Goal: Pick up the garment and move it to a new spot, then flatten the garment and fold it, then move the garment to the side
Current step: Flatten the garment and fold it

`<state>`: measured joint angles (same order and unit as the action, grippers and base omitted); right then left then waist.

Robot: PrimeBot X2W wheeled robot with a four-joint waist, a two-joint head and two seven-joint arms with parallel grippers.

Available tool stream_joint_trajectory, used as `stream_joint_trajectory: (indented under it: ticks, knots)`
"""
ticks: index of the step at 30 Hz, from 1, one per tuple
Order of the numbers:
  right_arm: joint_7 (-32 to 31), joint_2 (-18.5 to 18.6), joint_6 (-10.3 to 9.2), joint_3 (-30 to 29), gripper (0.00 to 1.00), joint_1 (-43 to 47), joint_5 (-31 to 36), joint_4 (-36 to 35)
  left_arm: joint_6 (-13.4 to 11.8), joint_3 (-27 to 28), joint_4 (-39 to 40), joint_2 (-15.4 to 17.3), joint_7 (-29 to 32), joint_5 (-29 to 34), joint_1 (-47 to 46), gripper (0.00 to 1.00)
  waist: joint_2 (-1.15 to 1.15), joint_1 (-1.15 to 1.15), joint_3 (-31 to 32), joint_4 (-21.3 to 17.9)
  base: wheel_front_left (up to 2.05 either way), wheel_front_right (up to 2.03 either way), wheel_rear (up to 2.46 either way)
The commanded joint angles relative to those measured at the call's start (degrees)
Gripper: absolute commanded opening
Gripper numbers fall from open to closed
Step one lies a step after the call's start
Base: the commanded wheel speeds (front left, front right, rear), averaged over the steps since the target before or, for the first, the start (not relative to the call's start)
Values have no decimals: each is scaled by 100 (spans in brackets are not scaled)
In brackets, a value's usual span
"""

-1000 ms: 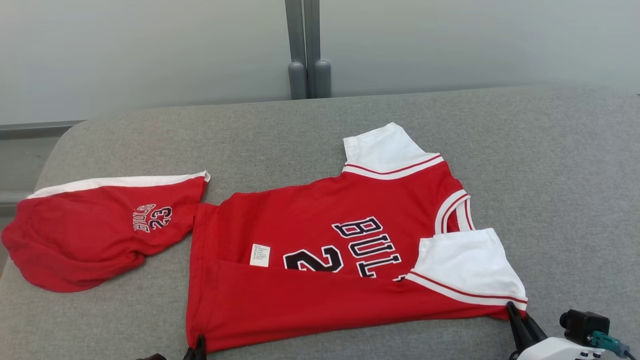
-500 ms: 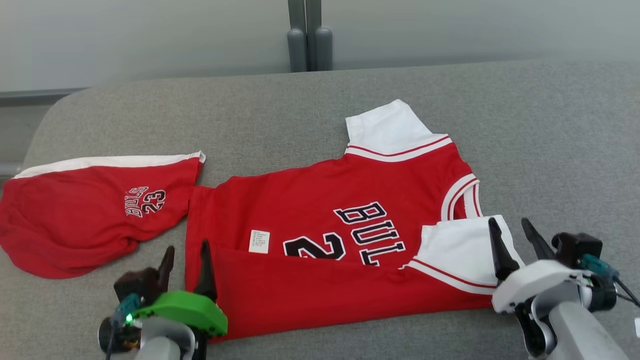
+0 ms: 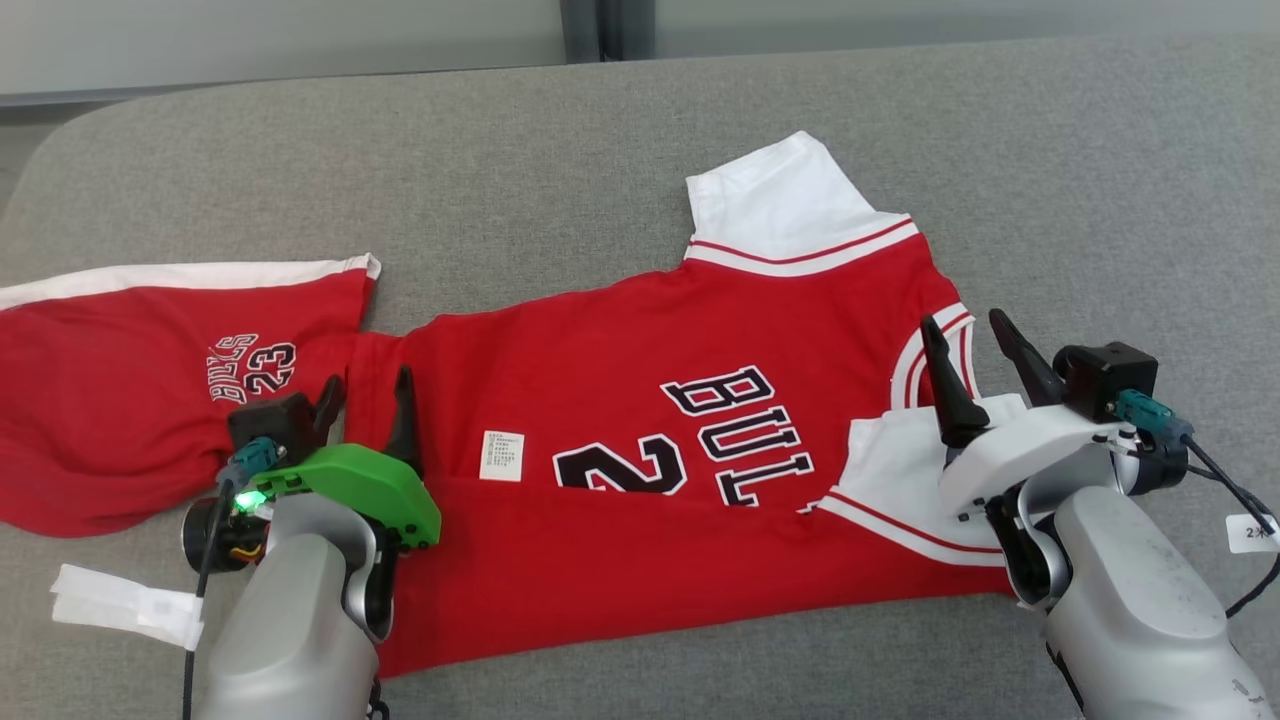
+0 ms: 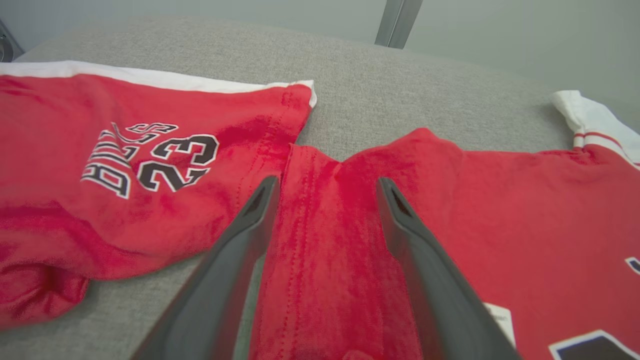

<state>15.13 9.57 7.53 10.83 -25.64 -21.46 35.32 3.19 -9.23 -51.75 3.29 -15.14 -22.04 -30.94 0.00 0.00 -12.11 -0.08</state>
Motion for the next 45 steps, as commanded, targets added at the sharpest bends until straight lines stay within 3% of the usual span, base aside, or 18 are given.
stream_joint_trajectory:
  ticks: [1, 11, 12, 13, 15, 16, 21, 26, 28, 35, 45]
  knots:
    - [0, 24, -8, 29, 100, -118, -10, 24, 46, 8, -109, 73, 2, 27, -180, 100, 0, 0, -136, -58, 0, 0, 0]
    - [0, 21, -8, 112, 100, -429, -52, 100, 113, -13, -817, 98, 2, 77, -776, 100, 0, 0, -386, -57, 0, 0, 0]
    - [0, 24, -8, 117, 100, -452, -59, 104, 122, -24, -871, 91, 2, 70, -806, 94, 0, 0, -396, -54, 0, 0, 0]
    - [0, 29, -7, 126, 100, -478, -65, 114, 126, -49, -944, 81, 2, 74, -841, 78, 0, 0, -405, -49, 0, 0, 0]
    - [0, 50, -8, 135, 100, -543, -78, 133, 113, -85, -1056, 69, 2, 102, -912, 71, 0, 0, -420, -39, 0, 0, 0]
    - [0, 63, -8, 140, 100, -574, -76, 133, 110, -110, -1095, 64, 2, 117, -935, 59, 0, 0, -424, -33, 0, 0, 0]
    - [0, 113, -8, 164, 100, -689, -76, 182, 151, -216, -1136, 44, 2, 191, -1037, 33, 0, 0, -443, 5, 0, 0, 0]
    - [0, 106, -7, 214, 100, -801, -110, 269, 94, -208, -1054, 36, 2, 221, -1110, 16, 0, 0, -472, 29, 0, 0, 0]
    - [0, 133, -7, 237, 100, -880, -142, 353, 63, -180, -925, 37, 2, 246, -1064, 0, 0, 0, -493, 48, 0, 0, 0]
    - [-259, 347, -8, 548, 100, -1690, -161, 915, 45, -155, -491, 16, 2, 335, -920, 0, 0, 0, -626, 268, 0, 0, 0]
    - [-1266, 500, -7, 791, 100, -3125, -391, 1926, 182, -553, 0, -33, 2, 207, -1066, 0, 0, 0, -988, 816, 0, 0, 0]
